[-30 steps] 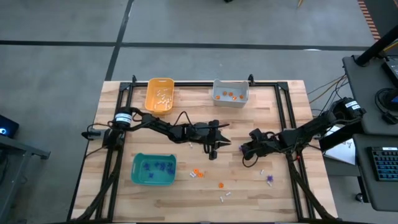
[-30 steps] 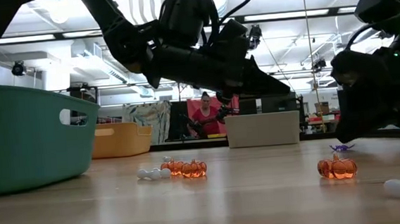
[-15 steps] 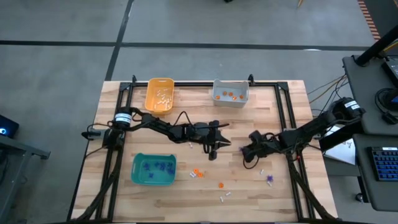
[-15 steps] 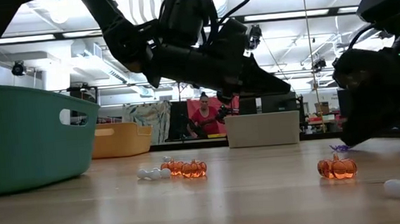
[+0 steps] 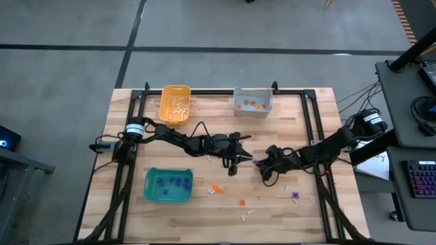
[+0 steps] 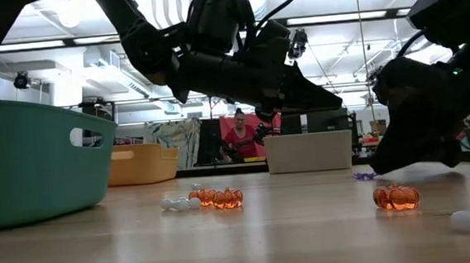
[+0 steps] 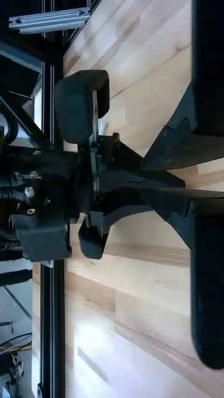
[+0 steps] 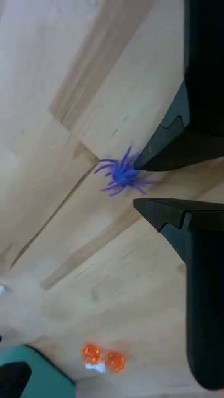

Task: Sort Halloween decoration
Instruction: Put the blue spider toy into the green bin

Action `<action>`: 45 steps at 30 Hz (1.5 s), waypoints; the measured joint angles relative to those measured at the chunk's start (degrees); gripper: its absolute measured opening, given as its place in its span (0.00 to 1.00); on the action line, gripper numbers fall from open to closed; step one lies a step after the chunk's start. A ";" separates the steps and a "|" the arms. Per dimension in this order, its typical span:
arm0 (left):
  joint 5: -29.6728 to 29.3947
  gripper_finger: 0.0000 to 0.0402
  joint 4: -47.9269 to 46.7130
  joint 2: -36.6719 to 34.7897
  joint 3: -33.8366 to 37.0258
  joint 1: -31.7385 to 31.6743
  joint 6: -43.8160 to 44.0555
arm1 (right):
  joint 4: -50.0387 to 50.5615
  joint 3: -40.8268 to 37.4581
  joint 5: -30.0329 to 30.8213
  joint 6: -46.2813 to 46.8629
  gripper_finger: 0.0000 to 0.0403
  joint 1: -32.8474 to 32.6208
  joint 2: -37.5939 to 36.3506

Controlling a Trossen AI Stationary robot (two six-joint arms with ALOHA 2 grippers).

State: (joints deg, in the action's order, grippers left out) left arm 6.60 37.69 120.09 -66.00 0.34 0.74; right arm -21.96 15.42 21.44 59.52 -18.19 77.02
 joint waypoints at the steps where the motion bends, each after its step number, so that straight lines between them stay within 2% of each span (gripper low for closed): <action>1: 0.00 0.09 -0.03 0.00 0.00 0.00 -0.01 | 0.35 0.04 -0.01 -0.57 0.17 0.09 -0.25; 6: 0.03 0.09 -1.26 0.00 0.01 0.00 -0.76 | 0.91 0.04 -0.65 -7.08 0.17 0.10 -3.64; 10: 0.03 0.09 -1.30 0.44 0.02 0.09 -2.88 | 2.46 0.04 -3.06 -18.77 0.17 0.08 -6.99; 15: -0.03 0.09 -1.72 4.43 -2.92 -0.32 -6.80 | 6.01 0.40 -3.37 -26.06 0.17 0.57 -9.41; 18: -0.06 0.09 -5.06 6.43 -7.27 -0.92 -8.34 | 9.27 1.44 -3.36 -26.35 0.17 0.98 -10.22; 25: -0.05 0.09 -19.44 10.94 -15.67 -1.25 -13.90 | 14.37 4.08 -3.45 -25.56 0.17 0.98 -10.04; 32: -0.10 0.09 -21.31 11.88 -16.46 -1.74 -13.95 | 24.13 7.56 -3.45 -26.20 0.18 0.98 -10.17; 40: -0.14 0.09 -22.82 11.89 -16.39 -1.90 -13.78 | 25.51 8.09 -3.43 -26.85 0.33 0.98 -8.55; 45: -0.10 0.09 -23.88 11.89 -16.37 -1.97 -13.76 | 22.19 8.09 -2.34 -27.18 0.41 0.98 -4.94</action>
State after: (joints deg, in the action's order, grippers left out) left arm 6.50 13.82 131.98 -82.37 -1.63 -13.02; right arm 0.24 23.51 19.10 32.34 -17.21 72.08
